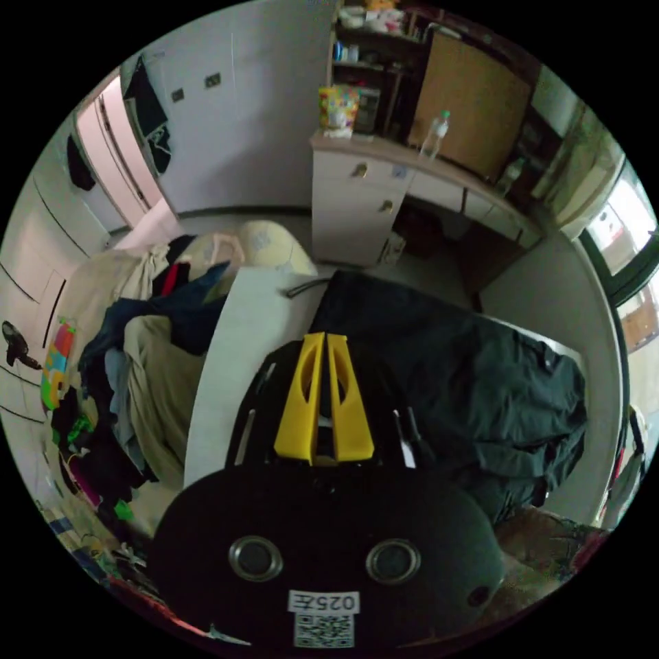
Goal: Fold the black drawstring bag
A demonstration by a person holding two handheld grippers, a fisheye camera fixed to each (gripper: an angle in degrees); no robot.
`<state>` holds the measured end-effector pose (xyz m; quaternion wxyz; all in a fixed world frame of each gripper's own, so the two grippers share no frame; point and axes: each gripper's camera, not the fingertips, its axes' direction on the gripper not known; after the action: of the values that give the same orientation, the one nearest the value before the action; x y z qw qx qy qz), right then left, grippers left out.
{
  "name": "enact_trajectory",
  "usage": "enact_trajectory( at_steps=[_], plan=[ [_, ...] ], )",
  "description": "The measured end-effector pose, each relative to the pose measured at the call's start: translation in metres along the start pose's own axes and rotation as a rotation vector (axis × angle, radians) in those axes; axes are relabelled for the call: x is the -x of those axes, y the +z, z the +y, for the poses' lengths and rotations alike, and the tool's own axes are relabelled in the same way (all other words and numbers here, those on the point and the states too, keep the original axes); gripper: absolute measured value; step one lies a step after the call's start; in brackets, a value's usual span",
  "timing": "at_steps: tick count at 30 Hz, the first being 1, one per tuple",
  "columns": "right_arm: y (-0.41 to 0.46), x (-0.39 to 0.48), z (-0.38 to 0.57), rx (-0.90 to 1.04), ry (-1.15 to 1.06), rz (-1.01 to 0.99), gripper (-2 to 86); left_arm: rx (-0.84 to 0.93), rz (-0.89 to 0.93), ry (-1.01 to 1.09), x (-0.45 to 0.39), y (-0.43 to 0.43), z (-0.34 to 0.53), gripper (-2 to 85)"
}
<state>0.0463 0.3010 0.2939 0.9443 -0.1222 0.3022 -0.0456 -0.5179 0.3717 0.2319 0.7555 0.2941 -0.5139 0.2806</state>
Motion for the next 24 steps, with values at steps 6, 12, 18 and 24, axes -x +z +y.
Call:
enact_trajectory(
  at_steps=[6, 12, 18, 24],
  plan=[
    [-0.035, -0.153, 0.076, -0.325, 0.337, -0.091, -0.1, -0.127, -0.05, -0.157, -0.03, -0.055, 0.098, -0.9],
    [0.155, -0.29, 0.179, 0.035, 0.552, -0.299, 11.7, -0.03, -0.026, -0.491, -0.003, -0.047, 0.213, 1.3],
    [0.264, -0.366, 0.28, 0.274, 0.727, -0.49, 13.6, -0.119, 0.125, -0.788, 0.006, -0.044, 0.302, 13.6],
    [0.329, -0.396, 0.299, 0.382, 0.781, -0.491, 15.1, -0.108, 0.185, -0.971, 0.019, -0.017, 0.323, 15.8]
  ],
)
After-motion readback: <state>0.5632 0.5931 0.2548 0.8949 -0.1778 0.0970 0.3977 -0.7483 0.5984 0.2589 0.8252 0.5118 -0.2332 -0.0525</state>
